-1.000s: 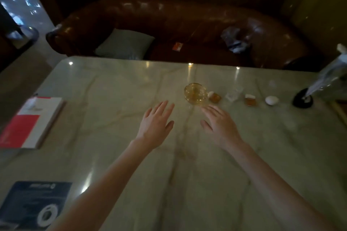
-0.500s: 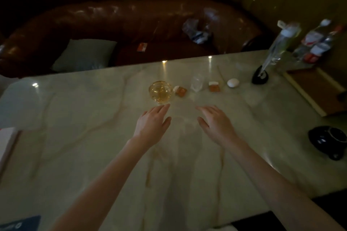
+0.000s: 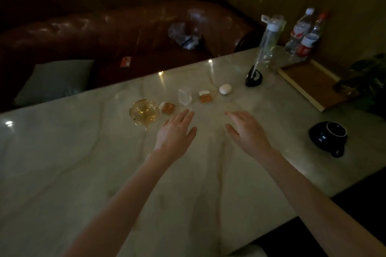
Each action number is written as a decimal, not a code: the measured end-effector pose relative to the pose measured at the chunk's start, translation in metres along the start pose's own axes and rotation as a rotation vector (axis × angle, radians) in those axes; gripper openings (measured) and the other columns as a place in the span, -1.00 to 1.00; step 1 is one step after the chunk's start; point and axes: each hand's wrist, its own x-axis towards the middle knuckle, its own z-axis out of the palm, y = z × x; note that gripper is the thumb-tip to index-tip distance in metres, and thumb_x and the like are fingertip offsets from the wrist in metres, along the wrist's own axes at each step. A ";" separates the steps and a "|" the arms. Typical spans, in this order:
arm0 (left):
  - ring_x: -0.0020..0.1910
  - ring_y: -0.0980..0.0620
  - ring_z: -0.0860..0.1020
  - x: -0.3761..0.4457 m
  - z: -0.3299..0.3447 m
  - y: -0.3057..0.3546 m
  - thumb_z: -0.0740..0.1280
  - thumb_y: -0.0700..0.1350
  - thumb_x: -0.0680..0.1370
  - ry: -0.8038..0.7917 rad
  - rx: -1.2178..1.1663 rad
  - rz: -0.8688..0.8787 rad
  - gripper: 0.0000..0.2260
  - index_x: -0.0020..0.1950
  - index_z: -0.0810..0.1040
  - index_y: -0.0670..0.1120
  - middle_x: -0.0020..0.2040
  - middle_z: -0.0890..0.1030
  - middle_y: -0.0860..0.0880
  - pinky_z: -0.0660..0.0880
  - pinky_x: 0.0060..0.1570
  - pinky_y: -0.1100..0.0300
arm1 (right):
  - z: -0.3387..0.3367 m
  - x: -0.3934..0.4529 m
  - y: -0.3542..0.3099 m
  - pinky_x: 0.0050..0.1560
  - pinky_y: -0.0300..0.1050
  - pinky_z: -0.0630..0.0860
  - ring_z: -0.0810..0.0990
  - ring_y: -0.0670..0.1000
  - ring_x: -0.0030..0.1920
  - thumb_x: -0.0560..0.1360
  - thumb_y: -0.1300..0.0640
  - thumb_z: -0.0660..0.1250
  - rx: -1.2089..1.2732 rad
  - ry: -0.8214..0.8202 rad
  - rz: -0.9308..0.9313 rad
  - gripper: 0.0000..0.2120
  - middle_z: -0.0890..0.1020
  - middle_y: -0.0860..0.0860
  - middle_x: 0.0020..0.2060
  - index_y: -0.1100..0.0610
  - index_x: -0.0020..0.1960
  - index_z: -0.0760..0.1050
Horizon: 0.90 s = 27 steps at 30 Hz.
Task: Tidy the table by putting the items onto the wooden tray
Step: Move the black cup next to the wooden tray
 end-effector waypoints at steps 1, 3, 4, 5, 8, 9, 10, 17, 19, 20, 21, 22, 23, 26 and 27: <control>0.33 -0.09 0.36 0.006 0.006 0.009 0.20 0.00 0.56 0.003 -0.004 -0.004 -0.56 0.41 0.28 -0.08 0.42 0.33 -0.08 0.30 0.23 0.03 | -0.003 0.002 0.013 0.11 0.04 0.47 0.55 0.20 0.11 0.45 0.11 0.20 -0.005 -0.006 0.004 -0.62 0.62 0.18 0.05 0.25 0.21 0.47; 0.34 -0.08 0.34 0.019 0.020 0.029 0.20 0.00 0.55 0.011 -0.014 -0.024 -0.56 0.41 0.27 -0.08 0.42 0.32 -0.08 0.30 0.23 0.03 | -0.009 0.005 0.041 0.15 0.06 0.45 0.52 0.19 0.16 0.49 0.11 0.20 -0.023 -0.029 0.000 -0.63 0.60 0.18 0.10 0.24 0.25 0.43; 0.35 -0.08 0.33 0.025 0.027 0.040 0.20 0.00 0.55 0.018 -0.015 -0.033 -0.55 0.41 0.26 -0.08 0.43 0.31 -0.09 0.29 0.24 0.03 | -0.013 0.008 0.055 0.17 0.06 0.43 0.49 0.18 0.19 0.51 0.12 0.22 -0.028 -0.044 -0.009 -0.63 0.58 0.17 0.13 0.23 0.27 0.41; 0.36 -0.08 0.31 0.031 0.035 0.053 0.20 0.00 0.55 0.025 -0.018 -0.045 -0.54 0.42 0.25 -0.09 0.43 0.30 -0.10 0.27 0.26 0.03 | -0.017 0.009 0.070 0.19 0.04 0.41 0.48 0.17 0.21 0.52 0.13 0.23 -0.030 -0.060 -0.020 -0.63 0.57 0.16 0.16 0.22 0.29 0.39; 0.39 -0.06 0.26 0.047 0.058 0.094 0.17 0.01 0.56 0.022 -0.026 -0.093 -0.52 0.45 0.19 -0.08 0.46 0.25 -0.08 0.22 0.29 0.06 | -0.033 0.012 0.112 0.24 0.00 0.35 0.42 0.13 0.27 0.54 0.13 0.21 -0.040 -0.114 -0.033 -0.61 0.52 0.13 0.23 0.20 0.34 0.34; 0.40 -0.06 0.26 0.052 0.066 0.108 0.17 0.01 0.56 0.022 -0.026 -0.109 -0.52 0.45 0.18 -0.08 0.46 0.24 -0.08 0.22 0.30 0.07 | -0.038 0.013 0.126 0.24 -0.01 0.34 0.41 0.12 0.28 0.54 0.13 0.21 -0.041 -0.134 -0.042 -0.61 0.51 0.12 0.25 0.19 0.35 0.33; 0.40 -0.06 0.26 0.056 0.073 0.122 0.18 0.01 0.56 0.027 -0.028 -0.124 -0.52 0.45 0.18 -0.09 0.46 0.25 -0.08 0.23 0.29 0.07 | -0.043 0.013 0.139 0.26 -0.01 0.33 0.40 0.12 0.29 0.54 0.12 0.20 -0.040 -0.159 -0.054 -0.60 0.50 0.11 0.26 0.18 0.36 0.32; 0.39 -0.09 0.28 0.080 0.132 0.200 0.22 -0.02 0.55 0.015 -0.060 -0.184 -0.51 0.43 0.22 -0.14 0.43 0.29 -0.13 0.26 0.28 0.02 | -0.063 0.005 0.222 0.30 -0.08 0.30 0.37 0.07 0.32 0.56 0.08 0.17 -0.048 -0.238 -0.084 -0.57 0.46 0.08 0.30 0.15 0.40 0.25; 0.39 -0.10 0.29 0.084 0.147 0.217 0.22 -0.01 0.55 0.000 -0.062 -0.196 -0.51 0.42 0.23 -0.15 0.43 0.30 -0.14 0.27 0.28 0.01 | -0.066 -0.002 0.243 0.29 -0.07 0.30 0.38 0.07 0.31 0.56 0.10 0.18 -0.037 -0.259 -0.092 -0.57 0.47 0.08 0.29 0.16 0.40 0.25; 0.38 -0.11 0.30 0.086 0.154 0.225 0.20 0.00 0.55 -0.009 -0.062 -0.203 -0.51 0.42 0.24 -0.15 0.42 0.30 -0.15 0.27 0.28 0.01 | -0.068 -0.005 0.252 0.30 -0.07 0.30 0.38 0.07 0.31 0.55 0.10 0.18 -0.028 -0.269 -0.093 -0.57 0.46 0.08 0.30 0.15 0.40 0.25; 0.38 -0.11 0.30 0.088 0.161 0.232 0.18 0.02 0.54 -0.016 -0.061 -0.209 -0.51 0.42 0.24 -0.15 0.42 0.31 -0.15 0.27 0.27 0.01 | -0.070 -0.008 0.262 0.32 -0.07 0.29 0.37 0.06 0.32 0.55 0.10 0.17 -0.019 -0.275 -0.088 -0.57 0.45 0.07 0.30 0.15 0.40 0.24; 0.39 -0.11 0.29 0.091 0.168 0.238 0.17 0.02 0.55 -0.022 -0.063 -0.215 -0.51 0.42 0.23 -0.15 0.43 0.30 -0.15 0.26 0.28 0.01 | -0.072 -0.010 0.271 0.33 -0.08 0.27 0.36 0.05 0.33 0.56 0.10 0.17 -0.013 -0.278 -0.078 -0.57 0.44 0.06 0.32 0.14 0.40 0.23; 0.40 -0.10 0.27 0.094 0.174 0.245 0.18 0.02 0.55 -0.035 -0.070 -0.220 -0.51 0.43 0.21 -0.14 0.44 0.27 -0.14 0.24 0.29 0.02 | -0.075 -0.013 0.279 0.34 -0.09 0.27 0.35 0.04 0.33 0.56 0.09 0.16 -0.010 -0.278 -0.068 -0.57 0.43 0.05 0.33 0.13 0.41 0.22; 0.44 -0.05 0.18 0.099 0.194 0.261 0.16 0.01 0.57 -0.068 -0.076 -0.228 -0.51 0.46 0.15 -0.11 0.48 0.19 -0.10 0.15 0.34 0.07 | -0.083 -0.022 0.301 0.35 -0.11 0.24 0.32 0.02 0.36 0.57 0.06 0.14 -0.004 -0.265 -0.012 -0.57 0.40 0.03 0.35 0.10 0.41 0.22; 0.45 -0.05 0.17 0.099 0.201 0.265 0.15 0.02 0.58 -0.080 -0.071 -0.229 -0.51 0.46 0.15 -0.11 0.48 0.18 -0.09 0.13 0.35 0.08 | -0.085 -0.025 0.308 0.35 -0.12 0.24 0.31 0.01 0.36 0.57 0.06 0.14 0.003 -0.262 0.013 -0.58 0.40 0.02 0.35 0.10 0.41 0.23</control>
